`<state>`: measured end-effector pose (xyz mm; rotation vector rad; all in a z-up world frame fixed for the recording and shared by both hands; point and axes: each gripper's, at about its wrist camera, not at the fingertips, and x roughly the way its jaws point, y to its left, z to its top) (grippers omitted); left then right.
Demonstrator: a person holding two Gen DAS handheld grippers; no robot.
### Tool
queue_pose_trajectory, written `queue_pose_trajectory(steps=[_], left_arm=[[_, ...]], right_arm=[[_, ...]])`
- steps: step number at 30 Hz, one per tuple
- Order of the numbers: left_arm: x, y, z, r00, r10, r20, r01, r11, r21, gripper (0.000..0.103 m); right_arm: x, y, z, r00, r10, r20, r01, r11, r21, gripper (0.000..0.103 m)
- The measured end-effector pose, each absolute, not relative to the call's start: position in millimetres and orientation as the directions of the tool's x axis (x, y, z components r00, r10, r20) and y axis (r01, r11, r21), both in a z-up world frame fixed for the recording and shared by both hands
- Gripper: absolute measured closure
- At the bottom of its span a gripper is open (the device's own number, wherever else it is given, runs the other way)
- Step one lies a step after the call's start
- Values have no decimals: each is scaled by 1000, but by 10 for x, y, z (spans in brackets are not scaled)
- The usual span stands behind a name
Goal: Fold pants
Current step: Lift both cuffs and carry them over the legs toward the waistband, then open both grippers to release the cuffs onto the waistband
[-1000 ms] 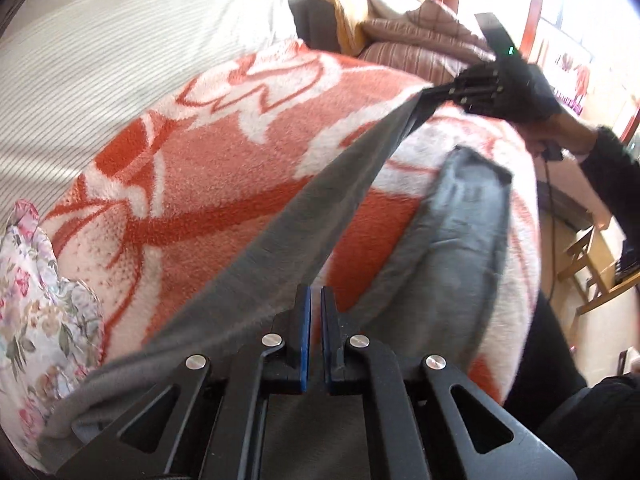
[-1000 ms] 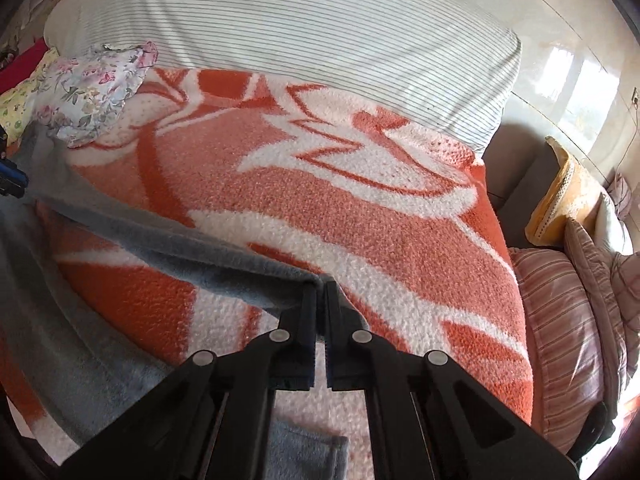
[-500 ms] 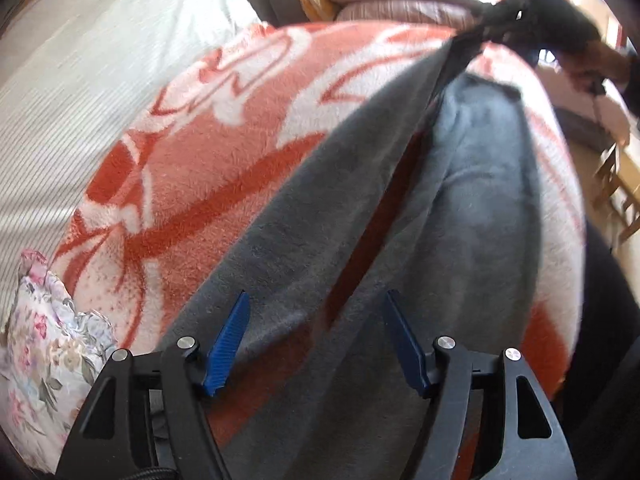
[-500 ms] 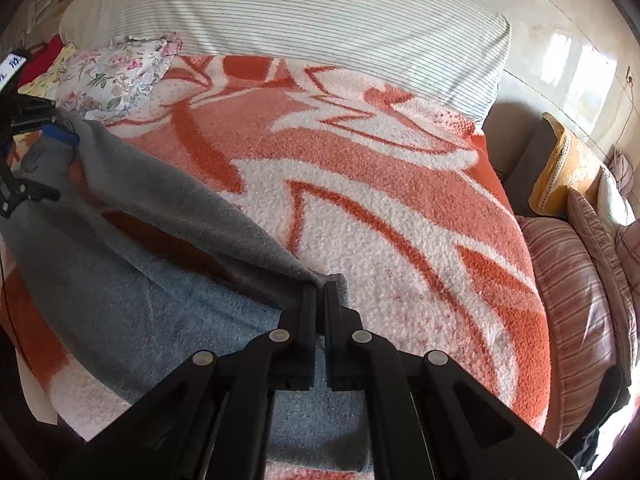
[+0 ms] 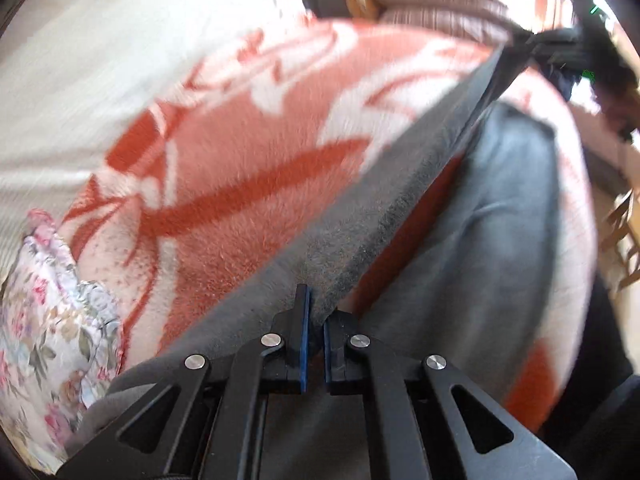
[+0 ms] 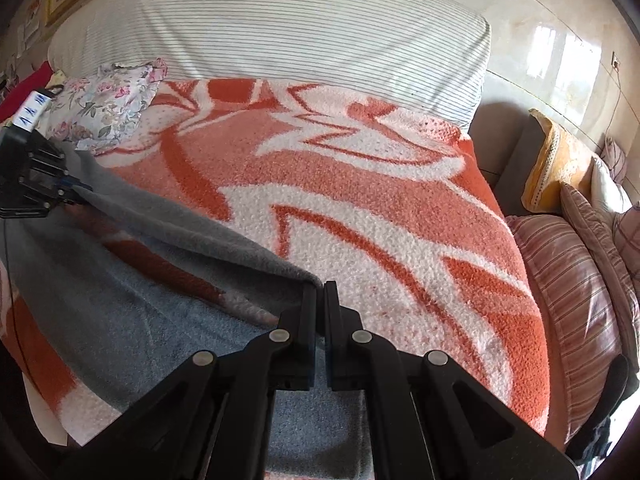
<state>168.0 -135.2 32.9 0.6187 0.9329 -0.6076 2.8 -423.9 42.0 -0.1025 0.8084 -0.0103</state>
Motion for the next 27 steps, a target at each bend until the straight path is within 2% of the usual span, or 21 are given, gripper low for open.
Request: queue_pose_trajectory(steps=[4,12,17,22,24,26,27], left_arm=[[1255,-1406,544,452,-279,-847,729,663,171,100],[657,-1618,214,406,-297,-864,738,664,119,100],[471,-1553,-41,366,-284,-886,734,673,88,100],[350,-1654,-382,342,-240,-909,747,656,108,96],[381,-1649,-535,335,-218,-917,737,667,111,90],[424,-1586,-582,314,-243,-918,713,698,59,90],[435,-1551,-550,307,-261,-915,702,711,33,88]], right_arm=[[-76,-4305,449,704,-74,-706,-2,994,-106,99],[-291,-4388,410,686,-14,-727,0,1000,-19,99],[-678,-4270,109,643,22,-766,-23,1000,10,99],[-827,-4268,-349,546,22,-838,34,998,49,99],[-840,-4293,-495,522,34,-853,69,994,82,91],[-885,-4305,-459,541,39,-840,98,989,109,87],[-900,-4303,-416,540,39,-841,114,986,119,79]])
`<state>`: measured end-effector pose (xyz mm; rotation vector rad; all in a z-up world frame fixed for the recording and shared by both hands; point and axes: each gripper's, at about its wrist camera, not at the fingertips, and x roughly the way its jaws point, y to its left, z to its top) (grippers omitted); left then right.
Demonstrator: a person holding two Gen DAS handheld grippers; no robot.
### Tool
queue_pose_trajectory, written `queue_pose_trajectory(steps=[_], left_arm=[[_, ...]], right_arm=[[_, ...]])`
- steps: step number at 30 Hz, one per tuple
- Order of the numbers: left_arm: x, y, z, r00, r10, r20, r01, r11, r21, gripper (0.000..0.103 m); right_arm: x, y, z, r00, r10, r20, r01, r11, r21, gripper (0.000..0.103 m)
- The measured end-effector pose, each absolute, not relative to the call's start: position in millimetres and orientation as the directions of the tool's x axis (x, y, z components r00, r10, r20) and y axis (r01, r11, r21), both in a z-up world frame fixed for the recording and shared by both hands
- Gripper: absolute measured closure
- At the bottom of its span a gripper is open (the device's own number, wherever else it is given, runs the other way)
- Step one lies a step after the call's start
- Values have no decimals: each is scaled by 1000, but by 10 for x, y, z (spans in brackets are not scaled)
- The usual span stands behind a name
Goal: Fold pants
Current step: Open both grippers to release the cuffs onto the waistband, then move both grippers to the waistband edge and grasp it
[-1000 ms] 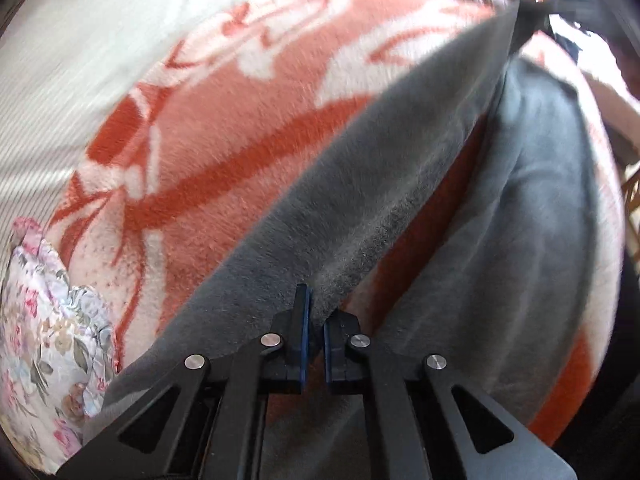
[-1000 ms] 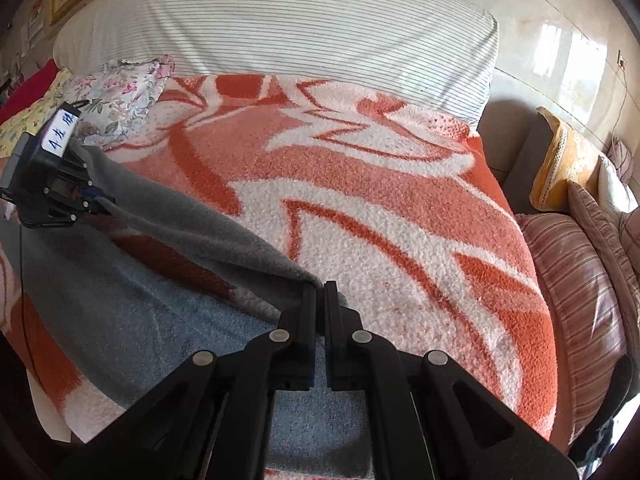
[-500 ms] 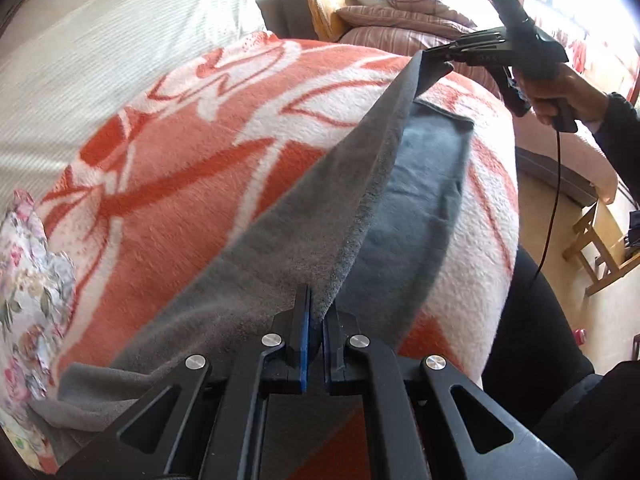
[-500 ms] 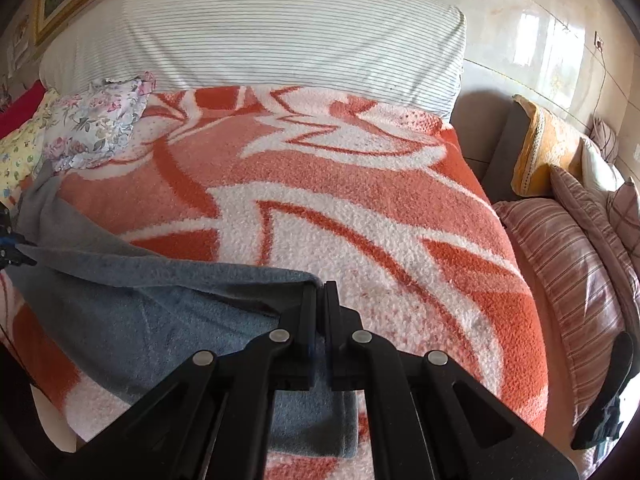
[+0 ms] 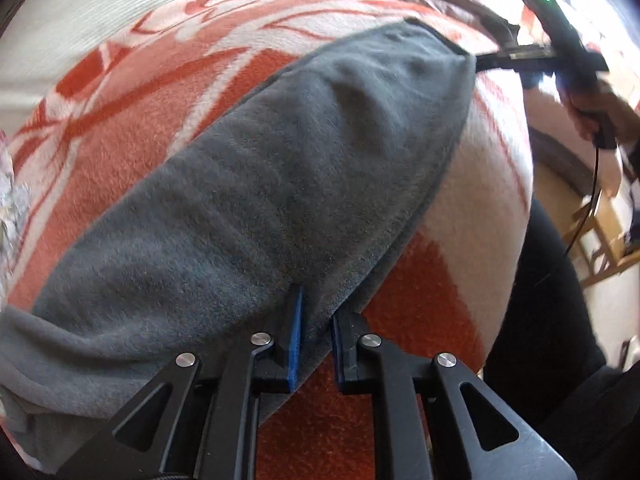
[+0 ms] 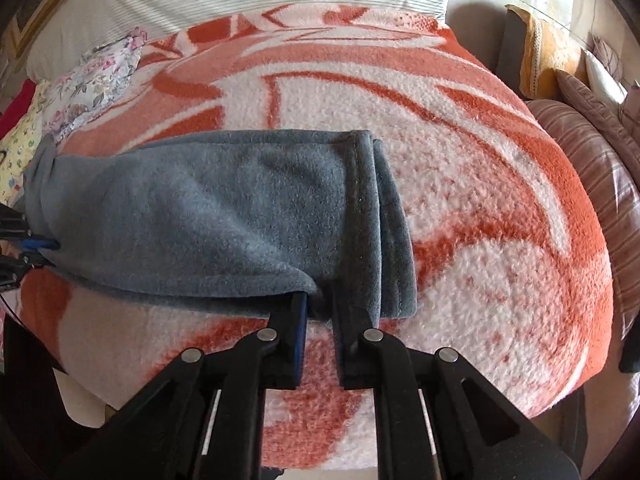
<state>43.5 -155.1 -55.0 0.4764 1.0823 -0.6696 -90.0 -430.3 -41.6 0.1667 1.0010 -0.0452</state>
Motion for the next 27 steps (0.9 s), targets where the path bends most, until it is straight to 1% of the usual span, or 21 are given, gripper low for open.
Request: queue_pose_trajectory(steps=[1,2,3,4,5,6,9,12,18,21,25,27], left_arm=[[435,-1512,-508,303,-278,-911,691,723,9,79],[427,-1453,-449,307,-295,-905,676,737,-10,64],[411,-1399,-400,319,-304,-898,665,747,-17,58],[387,-1332,-349,336,-315,-888,653,757,-21,55],[357,-1236,-293,347,-331,-877,639,769,-37,55],[348,-1164,-254,351,-337,-874,627,778,-48,55],[316,-890,-163,383,-334,-861,569,820,-65,55],[325,-577,-106,417,-319,-851,495,865,-82,55],[351,150,-7,473,-269,-839,336,935,-110,55],[366,473,17,498,-229,-836,274,957,-99,55],[440,959,64,530,-179,-829,177,979,-98,53],[496,1221,97,541,-159,-826,120,987,-112,49]], right_arm=[[-926,-4284,-356,543,30,-839,127,985,117,74],[-956,-4249,-287,555,20,-832,128,986,110,63],[-997,-4193,-207,572,9,-820,125,987,98,50],[-1033,-4134,-131,592,2,-806,117,989,89,44],[-1072,-4053,-51,617,-2,-787,108,991,82,37],[-1068,-4003,-1,627,3,-779,98,992,83,35],[-1031,-3767,103,649,41,-760,67,992,111,35],[-889,-3436,146,663,118,-739,3,987,159,35],[-514,-2626,110,637,227,-737,-165,974,157,35],[-337,-2260,97,617,283,-734,-234,957,172,35],[-127,-1802,100,587,352,-729,-313,929,197,35],[-27,-1581,110,573,383,-725,-346,915,209,35]])
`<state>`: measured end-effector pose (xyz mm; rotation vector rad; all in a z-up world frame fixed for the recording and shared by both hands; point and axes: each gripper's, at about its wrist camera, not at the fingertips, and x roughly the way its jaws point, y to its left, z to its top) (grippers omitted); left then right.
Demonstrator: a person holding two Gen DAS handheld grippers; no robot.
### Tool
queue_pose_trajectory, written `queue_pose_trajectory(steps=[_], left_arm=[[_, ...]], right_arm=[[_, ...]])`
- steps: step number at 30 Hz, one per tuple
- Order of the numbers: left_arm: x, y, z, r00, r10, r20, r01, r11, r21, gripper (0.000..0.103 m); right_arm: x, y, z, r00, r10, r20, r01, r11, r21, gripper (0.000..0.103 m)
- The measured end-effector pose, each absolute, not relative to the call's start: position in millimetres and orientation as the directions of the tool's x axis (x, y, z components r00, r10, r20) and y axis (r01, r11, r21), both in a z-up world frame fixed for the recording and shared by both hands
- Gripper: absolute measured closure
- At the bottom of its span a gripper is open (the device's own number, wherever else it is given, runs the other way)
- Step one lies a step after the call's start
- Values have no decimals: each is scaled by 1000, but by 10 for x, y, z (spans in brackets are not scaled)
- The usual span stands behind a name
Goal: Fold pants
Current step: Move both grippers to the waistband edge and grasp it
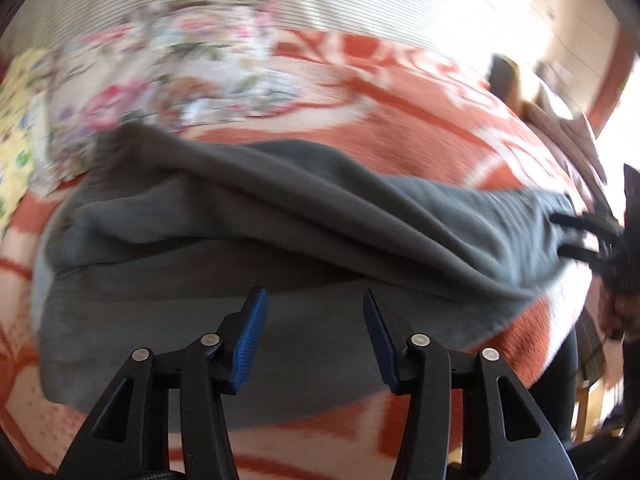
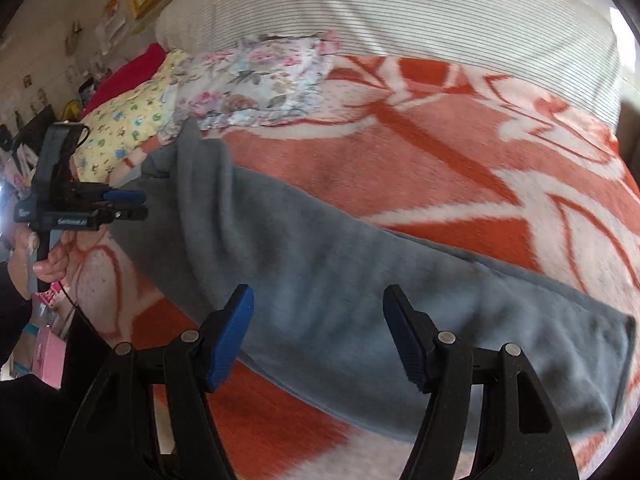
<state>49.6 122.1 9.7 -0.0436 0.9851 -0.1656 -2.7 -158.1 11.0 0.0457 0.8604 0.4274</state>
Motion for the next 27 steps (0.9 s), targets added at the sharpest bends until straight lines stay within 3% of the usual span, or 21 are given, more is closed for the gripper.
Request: queue_pose_trajectory(steps=[5,10,19,27], left_arm=[[716,1830,212,562,-114,-819,-25,988,-154,40],[1025,2296,302,561,-92,-822,-134,971,-200,38],[1624,3005,289,539,16,-842,-278,947,-161,35],[2224,3403,-3,483,-5,-876,-320,930,-182,35]], right_arm=[[221,-1050,142,545,448,-709,-425,876,227,35],[417,-633,162,521,486,-702,-473,849,237,35],[773,-73,163,493,500,-712,-533,821,207,35],[1084,260,14,459,490,-741,-538,818,207,35]])
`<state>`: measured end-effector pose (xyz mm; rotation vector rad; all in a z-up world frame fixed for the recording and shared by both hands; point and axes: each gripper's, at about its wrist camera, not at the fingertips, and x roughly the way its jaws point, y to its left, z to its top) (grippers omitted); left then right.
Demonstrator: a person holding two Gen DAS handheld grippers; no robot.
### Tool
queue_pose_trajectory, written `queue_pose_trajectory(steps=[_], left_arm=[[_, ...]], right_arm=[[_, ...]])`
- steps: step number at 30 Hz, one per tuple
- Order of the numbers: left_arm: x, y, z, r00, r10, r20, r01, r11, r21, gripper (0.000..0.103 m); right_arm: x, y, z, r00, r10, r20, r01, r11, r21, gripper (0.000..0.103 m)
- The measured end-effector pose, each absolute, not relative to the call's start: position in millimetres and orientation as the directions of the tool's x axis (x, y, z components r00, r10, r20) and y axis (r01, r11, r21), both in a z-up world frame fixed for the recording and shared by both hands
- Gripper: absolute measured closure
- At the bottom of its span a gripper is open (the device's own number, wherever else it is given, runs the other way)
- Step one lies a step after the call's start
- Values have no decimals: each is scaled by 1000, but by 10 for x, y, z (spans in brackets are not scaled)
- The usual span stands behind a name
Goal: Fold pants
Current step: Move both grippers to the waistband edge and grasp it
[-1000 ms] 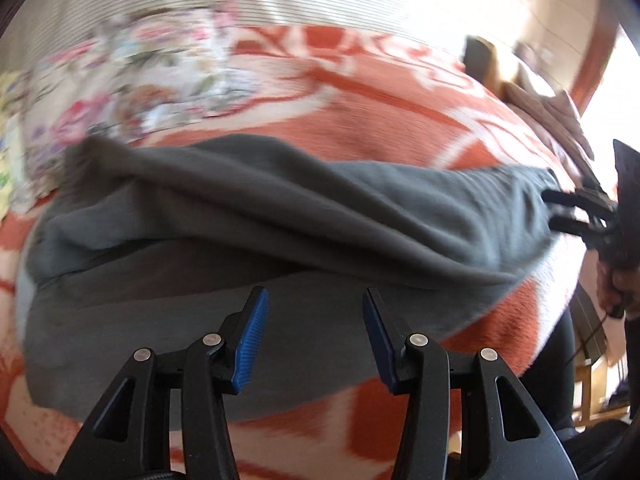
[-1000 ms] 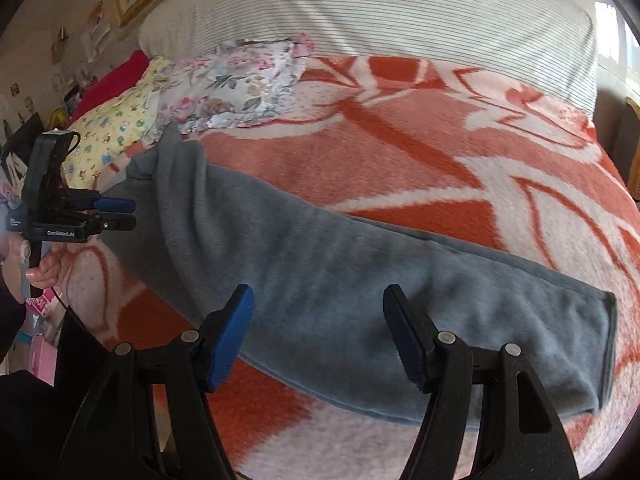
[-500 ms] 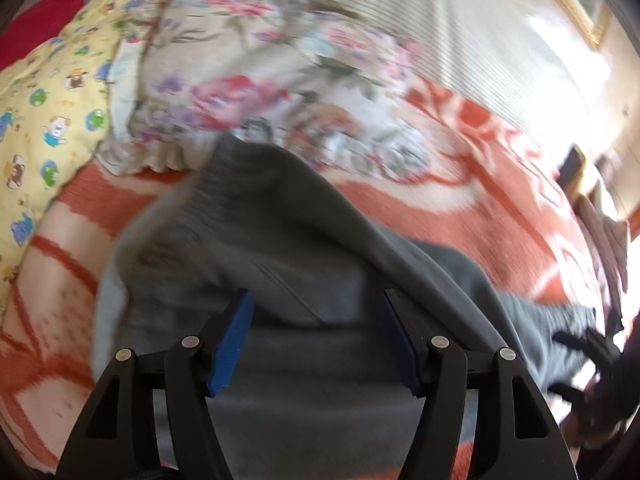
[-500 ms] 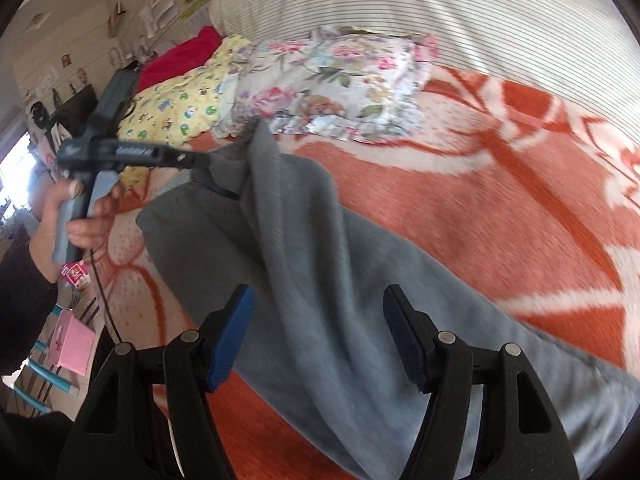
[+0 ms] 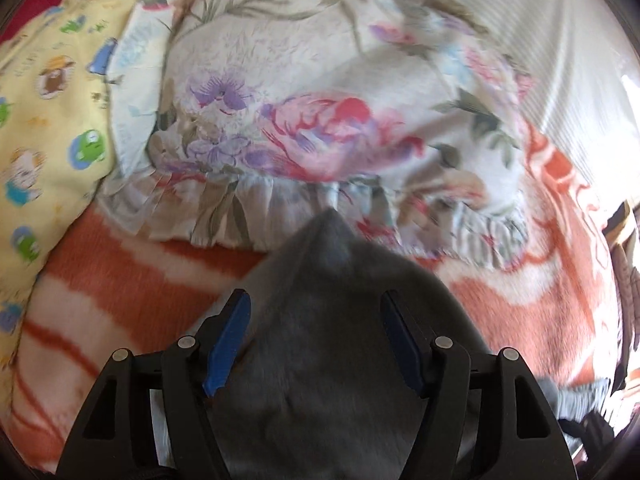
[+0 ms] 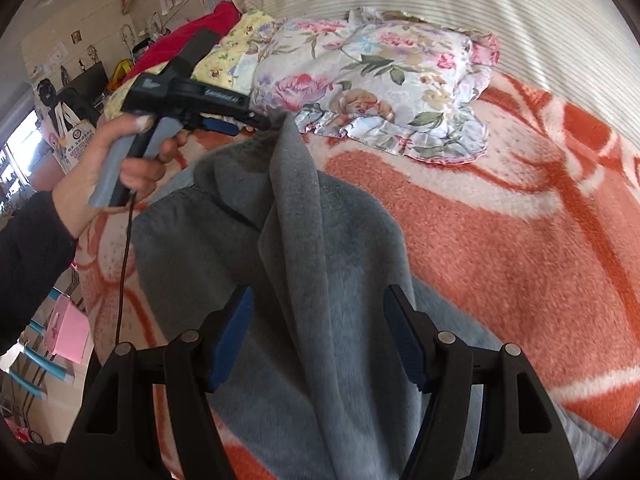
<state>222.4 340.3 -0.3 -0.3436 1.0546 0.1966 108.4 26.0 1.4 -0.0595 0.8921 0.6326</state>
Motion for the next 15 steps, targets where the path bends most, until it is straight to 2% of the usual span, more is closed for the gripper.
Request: queue_pose_trajectory(steps=[2,4,6,7,8,9,11,15], left_arm=[[2323,3456,-50,484,-33,-874,-318,924,-212,35],[2406,3497,-94,489,-78,-869,-305,918,-255,35],[2466,3496,-112,491,-81,-867,-293,922,-252,38],[2479,3489,-112,495,-78,-866,-287,926,-247,53],[2481,3476,-109,500,-100,-860,-266,927,-263,73],[2471,3466,-95,502,-116,-857,-255,927,-276,76],[2366,3419,25,546,-99,-832,-237,934,-267,83],[2001,3361,408,644,-77,-761,-202,943,-266,87]], right_arm=[[1127,313,-32,458,481,-748,-538,820,197,36],[1178,350,-87,447,482,-753,-536,819,207,43],[1228,383,-140,434,476,-764,-530,822,211,60],[1243,392,-163,434,467,-770,-525,826,205,67],[1260,393,-181,438,458,-774,-517,832,200,82],[1273,381,-187,439,459,-772,-508,836,208,89],[1259,337,-145,449,479,-754,-498,835,234,94],[1145,282,45,486,508,-711,-507,827,244,95]])
